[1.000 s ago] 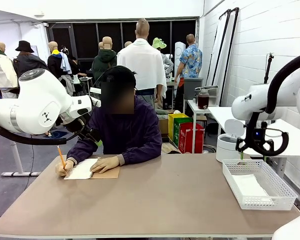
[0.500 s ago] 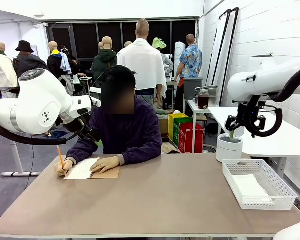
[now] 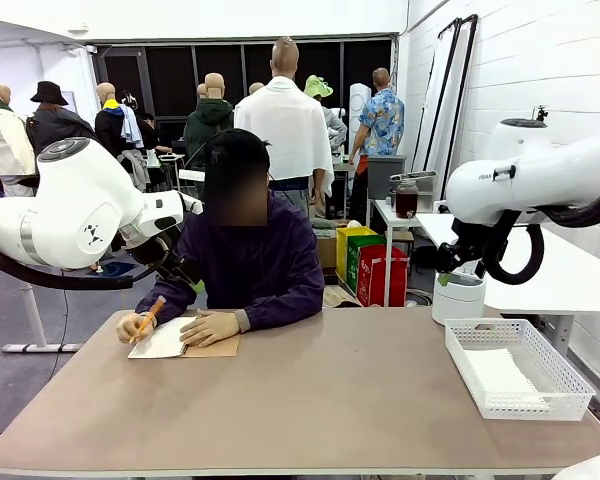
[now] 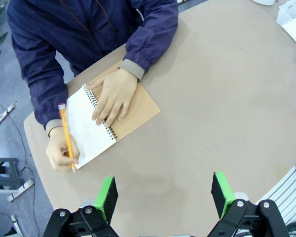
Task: Sort the paper based on its condition.
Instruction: If a person hands you a paper, place it in the Organizing basket , and if it's crumpled, put it in the Trash can.
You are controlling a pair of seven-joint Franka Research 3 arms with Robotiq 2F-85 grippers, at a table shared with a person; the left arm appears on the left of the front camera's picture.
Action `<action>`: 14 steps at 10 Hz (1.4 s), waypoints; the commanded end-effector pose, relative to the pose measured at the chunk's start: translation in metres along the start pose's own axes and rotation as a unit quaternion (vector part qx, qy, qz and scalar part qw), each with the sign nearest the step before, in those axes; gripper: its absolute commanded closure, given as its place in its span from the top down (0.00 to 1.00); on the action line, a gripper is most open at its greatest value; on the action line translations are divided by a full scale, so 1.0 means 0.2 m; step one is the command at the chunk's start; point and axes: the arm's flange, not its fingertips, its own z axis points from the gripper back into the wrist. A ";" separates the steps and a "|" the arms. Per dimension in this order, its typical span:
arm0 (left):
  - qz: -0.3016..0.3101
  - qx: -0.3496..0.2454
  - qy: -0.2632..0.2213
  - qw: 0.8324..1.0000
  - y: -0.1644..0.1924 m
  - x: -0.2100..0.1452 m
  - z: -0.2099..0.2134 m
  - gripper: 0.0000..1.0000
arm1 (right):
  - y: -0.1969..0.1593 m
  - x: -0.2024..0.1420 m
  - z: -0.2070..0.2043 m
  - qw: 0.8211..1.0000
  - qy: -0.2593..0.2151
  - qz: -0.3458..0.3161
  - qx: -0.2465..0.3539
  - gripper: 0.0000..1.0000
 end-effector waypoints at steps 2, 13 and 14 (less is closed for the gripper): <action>0.001 -0.001 0.000 1.000 0.00 0.00 0.00 1.00 | -0.01 0.01 0.02 1.000 0.016 -0.011 0.002 1.00; 0.001 -0.001 0.000 1.000 0.00 0.00 0.00 1.00 | 0.44 -0.15 0.17 0.951 -0.212 0.185 0.129 1.00; 0.001 -0.001 0.000 1.000 0.00 0.00 0.00 1.00 | 0.48 -0.16 0.18 0.945 -0.220 0.201 0.138 1.00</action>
